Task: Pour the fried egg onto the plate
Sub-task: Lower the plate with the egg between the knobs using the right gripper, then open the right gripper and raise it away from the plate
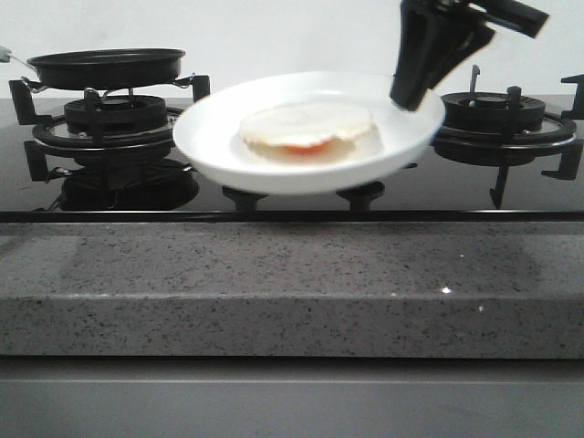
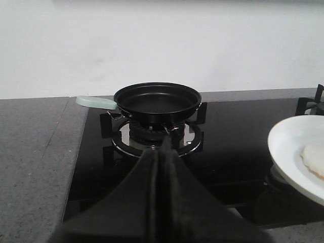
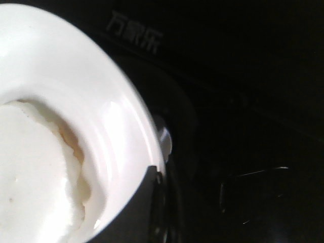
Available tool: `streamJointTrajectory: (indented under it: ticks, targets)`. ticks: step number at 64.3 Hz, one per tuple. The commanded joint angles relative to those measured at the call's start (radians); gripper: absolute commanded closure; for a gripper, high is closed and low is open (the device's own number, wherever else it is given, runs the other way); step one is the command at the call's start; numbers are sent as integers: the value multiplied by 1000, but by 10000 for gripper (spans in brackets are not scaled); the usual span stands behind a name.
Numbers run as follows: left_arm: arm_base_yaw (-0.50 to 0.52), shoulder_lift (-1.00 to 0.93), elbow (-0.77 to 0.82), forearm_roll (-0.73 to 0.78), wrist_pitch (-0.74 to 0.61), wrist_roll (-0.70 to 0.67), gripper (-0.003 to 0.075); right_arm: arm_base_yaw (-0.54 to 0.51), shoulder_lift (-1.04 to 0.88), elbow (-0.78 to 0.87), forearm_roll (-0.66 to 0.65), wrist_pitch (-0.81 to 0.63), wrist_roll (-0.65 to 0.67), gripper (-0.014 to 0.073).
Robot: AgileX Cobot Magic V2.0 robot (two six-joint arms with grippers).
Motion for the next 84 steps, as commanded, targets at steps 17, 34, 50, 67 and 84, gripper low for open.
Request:
streamJointTrajectory:
  ticks: [17, 34, 50, 67, 84]
  targets:
    - [-11, 10, -27, -8, -89, -9, 739, -60, 226, -495, 26, 71, 79, 652]
    - [-11, 10, -27, -8, -89, -9, 740, -125, 355, -621, 26, 114, 125, 652]
    - [-11, 10, -27, -8, -89, -9, 739, -135, 391, -621, 15, 178, 125, 652]
    - [-11, 10, -27, -8, -89, -9, 739, -134, 395, -618, 15, 179, 125, 536]
    - [-11, 10, -27, -8, -89, -9, 739, -134, 384, -619, 16, 179, 125, 401]
